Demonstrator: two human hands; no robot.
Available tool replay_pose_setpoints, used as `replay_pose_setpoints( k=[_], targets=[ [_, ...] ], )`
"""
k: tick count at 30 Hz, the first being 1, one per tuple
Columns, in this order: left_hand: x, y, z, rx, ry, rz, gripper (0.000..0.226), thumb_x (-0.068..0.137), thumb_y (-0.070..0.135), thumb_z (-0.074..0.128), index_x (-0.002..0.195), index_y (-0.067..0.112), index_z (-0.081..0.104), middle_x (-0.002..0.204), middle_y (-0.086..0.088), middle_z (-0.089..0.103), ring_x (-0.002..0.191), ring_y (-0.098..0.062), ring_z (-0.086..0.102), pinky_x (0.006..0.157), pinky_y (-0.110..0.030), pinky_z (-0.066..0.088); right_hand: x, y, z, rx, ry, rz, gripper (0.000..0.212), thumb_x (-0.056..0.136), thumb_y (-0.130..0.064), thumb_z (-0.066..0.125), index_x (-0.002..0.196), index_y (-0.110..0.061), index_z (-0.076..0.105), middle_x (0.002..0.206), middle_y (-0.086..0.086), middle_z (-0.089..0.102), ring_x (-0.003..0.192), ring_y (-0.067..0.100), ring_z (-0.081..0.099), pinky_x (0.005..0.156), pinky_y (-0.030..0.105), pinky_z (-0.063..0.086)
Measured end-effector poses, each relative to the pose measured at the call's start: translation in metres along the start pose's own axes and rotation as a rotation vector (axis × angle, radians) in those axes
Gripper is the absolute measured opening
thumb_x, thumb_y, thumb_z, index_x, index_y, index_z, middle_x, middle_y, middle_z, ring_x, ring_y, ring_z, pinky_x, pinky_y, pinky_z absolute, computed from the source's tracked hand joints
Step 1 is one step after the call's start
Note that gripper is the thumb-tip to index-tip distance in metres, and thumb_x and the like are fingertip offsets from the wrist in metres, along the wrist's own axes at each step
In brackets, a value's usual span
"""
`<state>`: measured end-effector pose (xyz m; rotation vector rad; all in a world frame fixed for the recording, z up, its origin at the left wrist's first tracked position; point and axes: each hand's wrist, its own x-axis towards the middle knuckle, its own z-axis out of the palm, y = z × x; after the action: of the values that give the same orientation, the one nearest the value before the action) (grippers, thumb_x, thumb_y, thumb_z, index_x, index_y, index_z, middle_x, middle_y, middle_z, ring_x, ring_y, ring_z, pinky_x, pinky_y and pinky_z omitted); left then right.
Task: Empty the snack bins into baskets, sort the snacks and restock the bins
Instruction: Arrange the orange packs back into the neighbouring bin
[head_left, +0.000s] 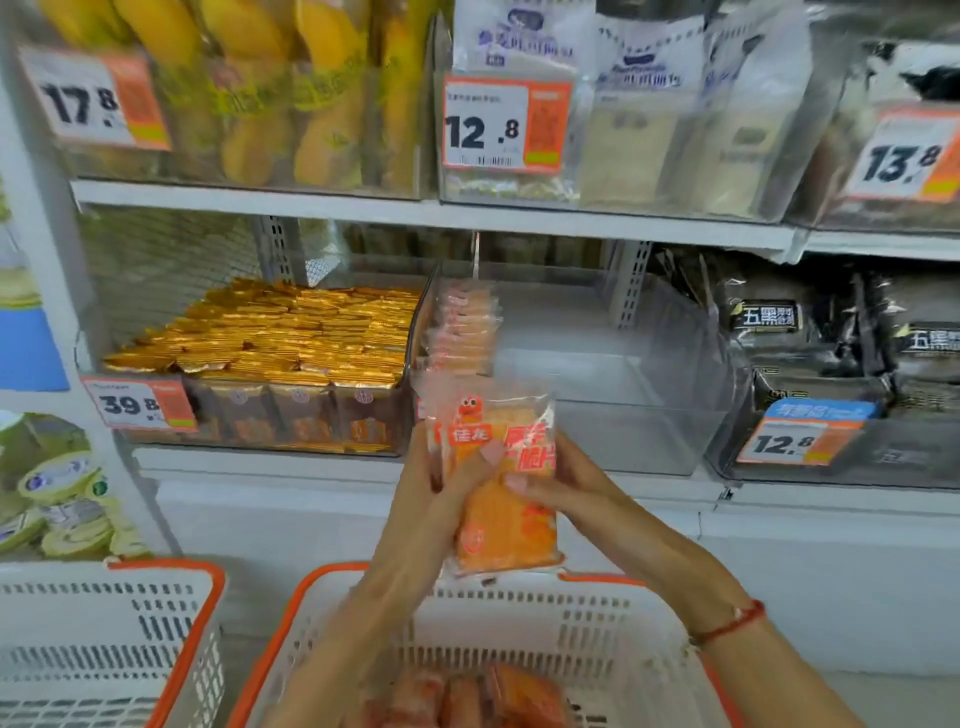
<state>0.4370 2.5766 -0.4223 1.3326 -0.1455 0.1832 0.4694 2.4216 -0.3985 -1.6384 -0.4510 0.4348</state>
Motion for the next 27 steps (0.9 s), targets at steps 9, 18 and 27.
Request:
replay_pose_setpoints(
  k=[9,18,27],
  targets=[
    [0.081,0.043,0.000,0.666,0.042,0.249,0.120,0.050,0.104,0.022,0.151,0.039,0.020,0.156,0.025,0.010,0.142,0.006,0.005,0.116,-0.031,0.007,0.027,-0.060,-0.046,0.290,0.009,0.032,0.054,0.053,-0.020,0.092,0.105,-0.020,0.074,0.109,0.008,0.072,0.096,0.022,0.071,0.077,0.036,0.060],
    [0.157,0.025,-0.045,1.087,0.238,0.195,0.054,0.099,0.047,0.037,0.149,0.028,0.031,0.151,0.002,0.039,0.136,-0.018,0.037,0.108,-0.041,0.034,0.084,-0.062,-0.134,0.485,0.091,0.194,0.073,0.060,-0.024,0.089,0.126,-0.007,0.063,0.126,0.019,0.062,0.112,0.036,0.063,0.099,0.051,0.048],
    [0.155,0.010,-0.048,0.943,0.282,0.149,0.046,0.099,0.051,0.034,0.145,0.046,0.029,0.120,0.017,0.054,0.106,-0.017,0.057,0.092,-0.037,0.047,0.231,-0.011,-0.146,-0.222,0.280,0.131,0.054,0.073,-0.009,0.082,0.121,-0.002,0.058,0.109,0.009,0.071,0.100,0.020,0.069,0.087,0.033,0.055]
  ],
)
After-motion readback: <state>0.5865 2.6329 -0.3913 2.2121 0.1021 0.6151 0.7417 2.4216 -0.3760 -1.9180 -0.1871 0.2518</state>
